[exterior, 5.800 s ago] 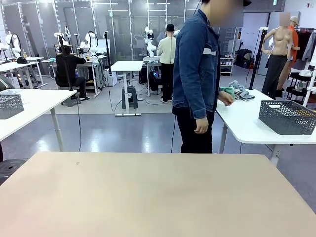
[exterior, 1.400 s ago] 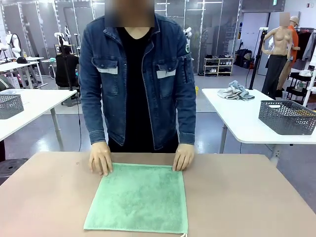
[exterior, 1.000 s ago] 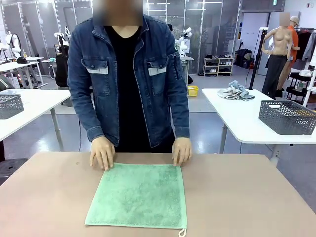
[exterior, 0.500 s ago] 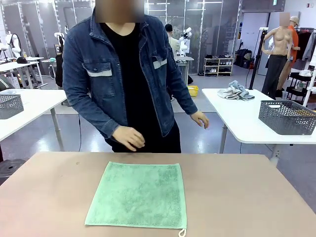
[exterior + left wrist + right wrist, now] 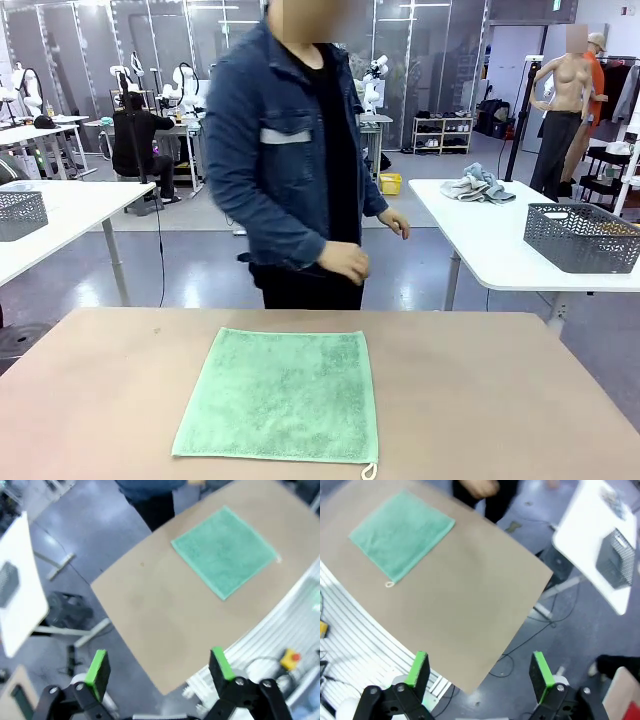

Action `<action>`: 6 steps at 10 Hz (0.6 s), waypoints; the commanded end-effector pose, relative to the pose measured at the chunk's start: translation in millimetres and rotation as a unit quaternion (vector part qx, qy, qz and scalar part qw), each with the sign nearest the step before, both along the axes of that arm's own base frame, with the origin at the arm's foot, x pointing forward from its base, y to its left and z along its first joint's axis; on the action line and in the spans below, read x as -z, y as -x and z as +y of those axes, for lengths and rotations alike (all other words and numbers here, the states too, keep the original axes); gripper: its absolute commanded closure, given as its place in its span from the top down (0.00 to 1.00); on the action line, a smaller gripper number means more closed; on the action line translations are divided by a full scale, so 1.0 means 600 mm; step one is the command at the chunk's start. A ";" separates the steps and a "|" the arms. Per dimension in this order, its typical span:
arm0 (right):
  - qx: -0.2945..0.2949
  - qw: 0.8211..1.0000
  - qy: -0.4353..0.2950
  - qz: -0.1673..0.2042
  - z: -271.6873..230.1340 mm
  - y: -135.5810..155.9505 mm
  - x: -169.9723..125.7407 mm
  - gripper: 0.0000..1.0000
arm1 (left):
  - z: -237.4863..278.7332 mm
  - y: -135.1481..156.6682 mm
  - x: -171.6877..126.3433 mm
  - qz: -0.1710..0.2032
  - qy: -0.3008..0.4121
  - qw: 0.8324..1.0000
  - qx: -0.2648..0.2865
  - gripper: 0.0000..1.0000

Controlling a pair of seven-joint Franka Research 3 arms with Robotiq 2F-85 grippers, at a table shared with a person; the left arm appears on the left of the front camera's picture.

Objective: Fold the towels and place them in the basket.
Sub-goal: When a person lays out a Towel with hook on the table, fold it in half twice.

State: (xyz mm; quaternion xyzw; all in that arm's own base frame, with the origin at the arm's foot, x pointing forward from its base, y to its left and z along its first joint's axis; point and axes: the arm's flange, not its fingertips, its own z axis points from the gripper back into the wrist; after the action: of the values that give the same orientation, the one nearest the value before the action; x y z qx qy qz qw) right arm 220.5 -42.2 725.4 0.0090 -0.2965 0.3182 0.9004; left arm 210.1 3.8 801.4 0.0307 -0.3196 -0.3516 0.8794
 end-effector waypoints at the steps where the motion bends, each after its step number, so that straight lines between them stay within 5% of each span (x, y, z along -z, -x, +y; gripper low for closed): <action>1: -0.121 0.988 0.089 -0.027 0.087 -0.001 0.033 1.00 | -0.065 0.005 0.038 -0.047 -0.116 0.987 0.101 1.00; 3: -0.208 0.966 0.153 -0.024 0.177 -0.005 0.076 1.00 | -0.129 0.004 0.082 -0.097 -0.184 0.963 0.172 1.00; 6: -0.286 0.934 0.215 0.020 0.267 -0.026 0.166 1.00 | -0.190 -0.023 0.182 -0.089 -0.244 0.932 0.254 1.00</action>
State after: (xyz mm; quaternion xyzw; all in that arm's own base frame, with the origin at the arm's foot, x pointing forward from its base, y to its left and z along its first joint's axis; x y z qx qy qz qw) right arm 222.4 118.1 637.0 -0.0803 -0.1986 0.5975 0.7727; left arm 218.0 -117.8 710.4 0.1851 -0.2935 -0.6149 0.7082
